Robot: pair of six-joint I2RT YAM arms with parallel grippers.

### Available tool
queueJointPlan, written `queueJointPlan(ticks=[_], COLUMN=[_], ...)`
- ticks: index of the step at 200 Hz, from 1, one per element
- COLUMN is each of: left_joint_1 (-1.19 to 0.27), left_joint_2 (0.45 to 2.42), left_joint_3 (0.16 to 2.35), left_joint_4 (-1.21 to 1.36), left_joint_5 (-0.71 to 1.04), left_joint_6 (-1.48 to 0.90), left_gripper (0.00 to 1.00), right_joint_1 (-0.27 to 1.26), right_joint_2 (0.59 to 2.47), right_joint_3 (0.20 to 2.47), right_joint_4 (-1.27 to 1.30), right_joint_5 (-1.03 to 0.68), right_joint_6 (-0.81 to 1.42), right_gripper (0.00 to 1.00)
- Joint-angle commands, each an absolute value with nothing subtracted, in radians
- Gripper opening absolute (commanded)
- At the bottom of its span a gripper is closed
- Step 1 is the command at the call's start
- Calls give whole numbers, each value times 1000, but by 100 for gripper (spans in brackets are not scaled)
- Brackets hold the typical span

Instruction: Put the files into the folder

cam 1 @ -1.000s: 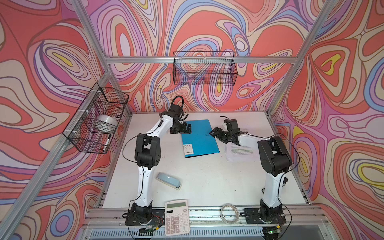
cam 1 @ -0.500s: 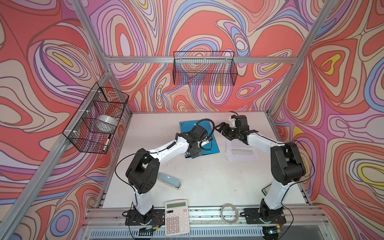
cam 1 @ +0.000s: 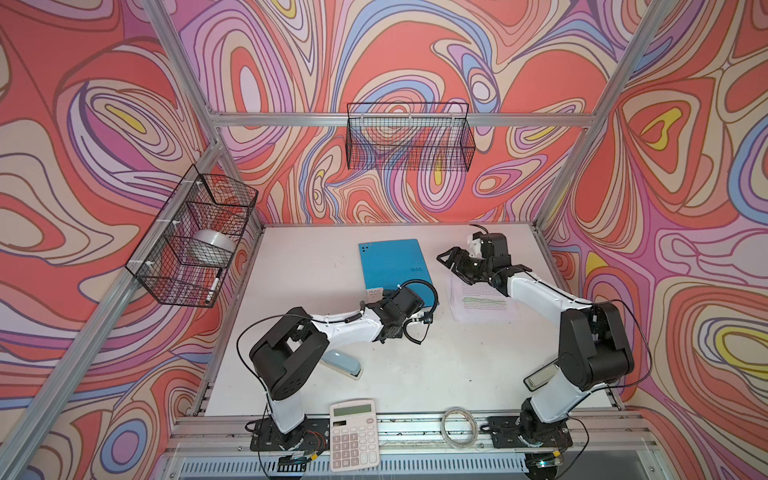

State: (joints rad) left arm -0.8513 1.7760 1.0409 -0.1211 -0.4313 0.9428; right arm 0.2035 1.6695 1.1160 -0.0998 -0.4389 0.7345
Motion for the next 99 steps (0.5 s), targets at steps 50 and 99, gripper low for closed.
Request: queueJointPlan(ticks=[50, 99], left_joint_1=[-854, -854], left_joint_2=[1784, 1803], left_joint_3=[918, 894], left_joint_4=[200, 335], left_joint_5=[-491, -530], left_joint_6=[1125, 1164], left_gripper=[100, 100], right_joint_1=[197, 198], right_joint_2=[1640, 1637], right_joint_3=[1080, 1078], right_joint_4=[-109, -98], right_joint_5=[-434, -436], right_joint_6=[731, 733], right_gripper=[84, 84])
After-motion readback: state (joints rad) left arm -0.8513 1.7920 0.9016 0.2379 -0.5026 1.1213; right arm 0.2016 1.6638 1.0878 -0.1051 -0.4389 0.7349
